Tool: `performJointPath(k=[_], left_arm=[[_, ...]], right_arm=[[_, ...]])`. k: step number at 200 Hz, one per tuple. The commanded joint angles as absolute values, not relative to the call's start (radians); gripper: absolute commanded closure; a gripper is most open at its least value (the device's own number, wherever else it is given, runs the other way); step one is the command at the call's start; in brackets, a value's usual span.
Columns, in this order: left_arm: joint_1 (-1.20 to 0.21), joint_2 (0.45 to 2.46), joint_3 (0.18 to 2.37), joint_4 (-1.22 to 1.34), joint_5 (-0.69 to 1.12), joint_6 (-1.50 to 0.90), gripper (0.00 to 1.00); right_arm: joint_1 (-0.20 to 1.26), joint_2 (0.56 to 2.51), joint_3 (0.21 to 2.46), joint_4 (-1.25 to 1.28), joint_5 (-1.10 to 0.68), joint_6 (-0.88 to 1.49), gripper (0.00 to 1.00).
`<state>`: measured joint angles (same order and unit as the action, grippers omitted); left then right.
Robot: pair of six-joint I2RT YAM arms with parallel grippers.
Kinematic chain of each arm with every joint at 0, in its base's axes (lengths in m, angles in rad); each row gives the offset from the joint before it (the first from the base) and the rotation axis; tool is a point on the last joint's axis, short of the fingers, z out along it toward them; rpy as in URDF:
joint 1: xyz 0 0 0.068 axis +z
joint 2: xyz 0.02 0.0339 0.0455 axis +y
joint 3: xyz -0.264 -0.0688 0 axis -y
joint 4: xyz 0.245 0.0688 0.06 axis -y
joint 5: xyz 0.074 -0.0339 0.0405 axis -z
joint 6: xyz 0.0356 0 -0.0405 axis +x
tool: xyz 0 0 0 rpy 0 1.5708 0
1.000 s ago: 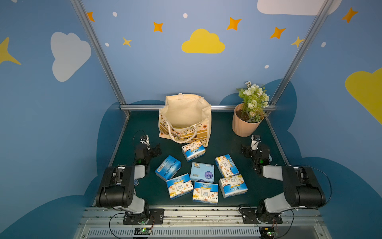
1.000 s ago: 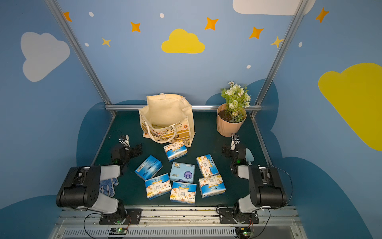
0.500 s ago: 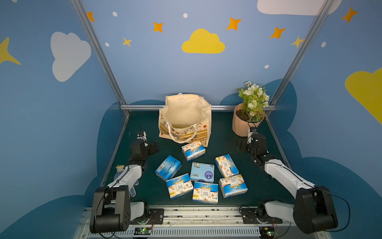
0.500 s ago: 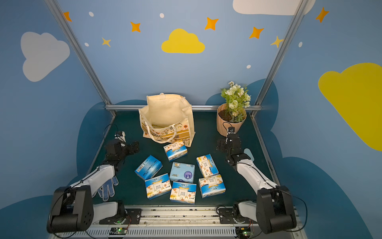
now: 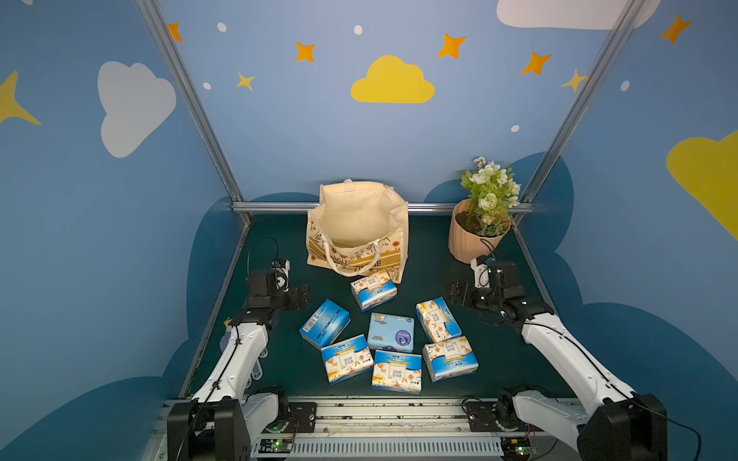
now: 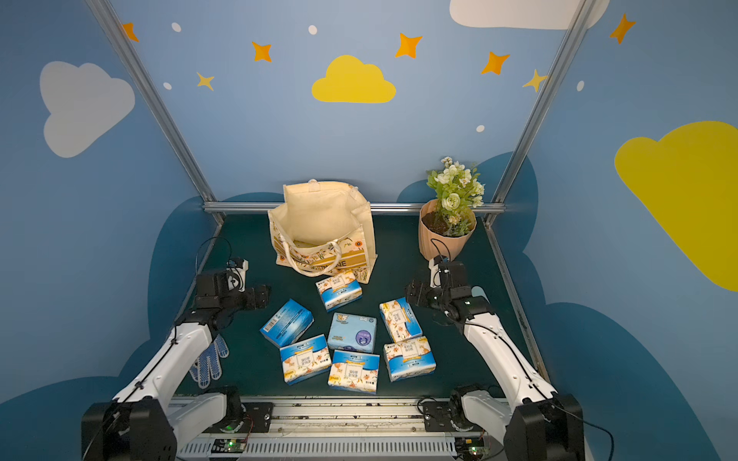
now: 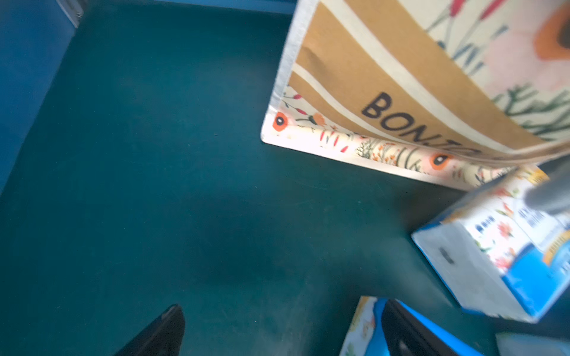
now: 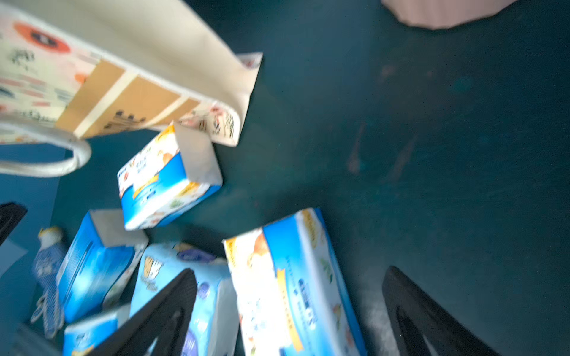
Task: Put tissues into the canvas bag
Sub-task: Pick up the pack of facial tissues from the center of the board.
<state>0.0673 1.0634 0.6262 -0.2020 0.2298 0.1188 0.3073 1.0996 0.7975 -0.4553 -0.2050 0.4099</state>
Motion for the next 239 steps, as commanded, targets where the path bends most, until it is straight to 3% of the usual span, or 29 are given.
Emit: performJointPath(k=[1,67,125,189,239], left_arm=[[0.071,1.052,0.654,-0.308,0.307,0.173,0.00],[0.067,1.065,0.699,-0.383,0.383,0.204,0.00],[0.065,1.054,0.725,-0.489,0.460,0.297,0.00],[0.041,1.031,0.801,-0.742,0.573,0.534,0.00],[-0.061,1.085,0.918,-0.927,0.468,0.587,0.00]], right_arm=[[0.369,1.102,0.850,-0.608,-0.197,0.393,0.05],[0.538,1.203,0.873,-0.689,0.049,0.351,0.05],[0.588,1.271,0.891,-0.666,0.060,0.346,0.05],[0.611,1.187,0.951,-0.762,0.069,0.381,0.05],[0.600,1.146,0.959,-0.778,0.113,0.428,0.05]])
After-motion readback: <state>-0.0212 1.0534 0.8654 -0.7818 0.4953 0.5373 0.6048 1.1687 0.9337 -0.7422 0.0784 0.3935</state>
